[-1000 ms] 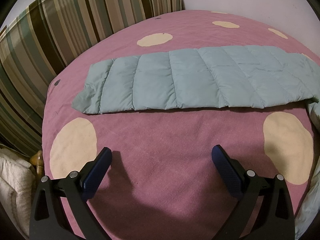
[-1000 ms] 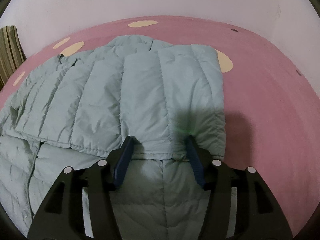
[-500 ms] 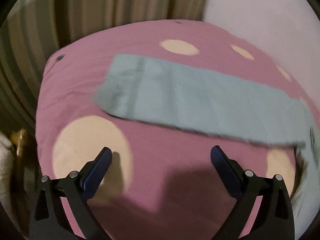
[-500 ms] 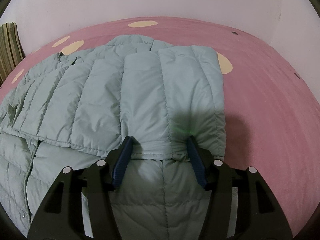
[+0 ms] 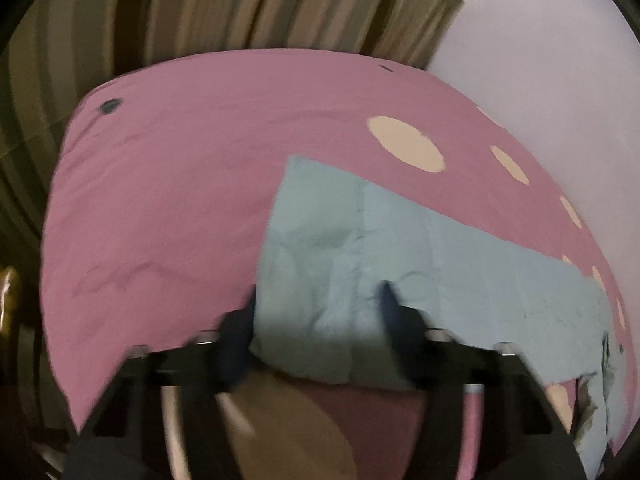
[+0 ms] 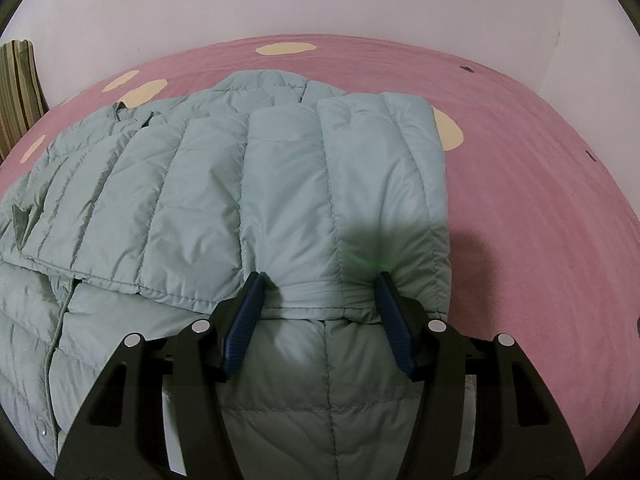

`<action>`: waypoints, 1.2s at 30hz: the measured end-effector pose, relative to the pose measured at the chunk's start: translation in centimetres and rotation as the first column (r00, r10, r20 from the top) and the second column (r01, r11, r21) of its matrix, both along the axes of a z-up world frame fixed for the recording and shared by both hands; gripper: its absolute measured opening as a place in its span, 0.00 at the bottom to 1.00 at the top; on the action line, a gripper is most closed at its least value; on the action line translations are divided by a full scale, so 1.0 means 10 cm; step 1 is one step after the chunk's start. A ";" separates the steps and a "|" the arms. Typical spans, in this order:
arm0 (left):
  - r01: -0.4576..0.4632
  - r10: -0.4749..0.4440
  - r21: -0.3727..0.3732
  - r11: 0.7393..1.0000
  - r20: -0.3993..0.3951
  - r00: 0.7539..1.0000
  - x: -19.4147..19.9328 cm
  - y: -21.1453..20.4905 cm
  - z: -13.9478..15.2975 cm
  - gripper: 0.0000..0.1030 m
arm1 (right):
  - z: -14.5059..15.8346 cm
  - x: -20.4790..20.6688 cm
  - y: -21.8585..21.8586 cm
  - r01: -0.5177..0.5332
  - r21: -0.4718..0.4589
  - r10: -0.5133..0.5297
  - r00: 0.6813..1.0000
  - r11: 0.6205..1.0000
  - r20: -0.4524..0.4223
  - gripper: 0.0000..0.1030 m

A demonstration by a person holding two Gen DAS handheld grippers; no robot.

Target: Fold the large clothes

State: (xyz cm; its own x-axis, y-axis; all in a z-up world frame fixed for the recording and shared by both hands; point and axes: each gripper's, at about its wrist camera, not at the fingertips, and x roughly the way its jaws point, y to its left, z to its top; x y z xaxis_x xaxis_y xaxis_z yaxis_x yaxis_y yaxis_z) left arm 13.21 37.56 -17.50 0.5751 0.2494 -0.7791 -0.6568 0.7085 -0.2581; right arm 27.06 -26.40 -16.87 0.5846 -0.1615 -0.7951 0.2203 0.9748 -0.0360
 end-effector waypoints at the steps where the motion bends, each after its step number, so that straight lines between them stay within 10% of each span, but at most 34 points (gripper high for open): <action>1: 0.005 -0.005 0.003 1.000 -0.001 1.000 0.02 0.00 0.01 0.41 | 0.00 0.00 0.00 0.000 -0.002 0.000 1.000 1.000 0.000 0.56; 6: 0.035 -0.035 -0.025 0.999 0.008 0.999 0.12 0.02 -0.01 0.10 | 0.00 0.00 -0.01 -0.004 0.000 0.004 1.000 1.000 0.001 0.56; 17: 0.223 -0.238 0.145 0.964 0.094 0.967 0.45 -1.01 0.78 0.04 | -0.01 -0.01 -0.03 -0.002 0.010 0.002 1.000 1.000 0.009 0.56; 28: 0.598 -0.630 0.247 0.762 0.075 0.773 1.28 -3.43 1.09 0.04 | 0.00 -0.04 -0.04 0.003 0.043 -0.004 1.000 0.999 0.023 0.57; 36: 0.750 -0.772 0.258 0.609 -0.025 0.635 1.51 -4.70 0.74 0.04 | 0.00 -0.06 -0.05 -0.008 0.078 0.006 0.999 0.997 0.034 0.63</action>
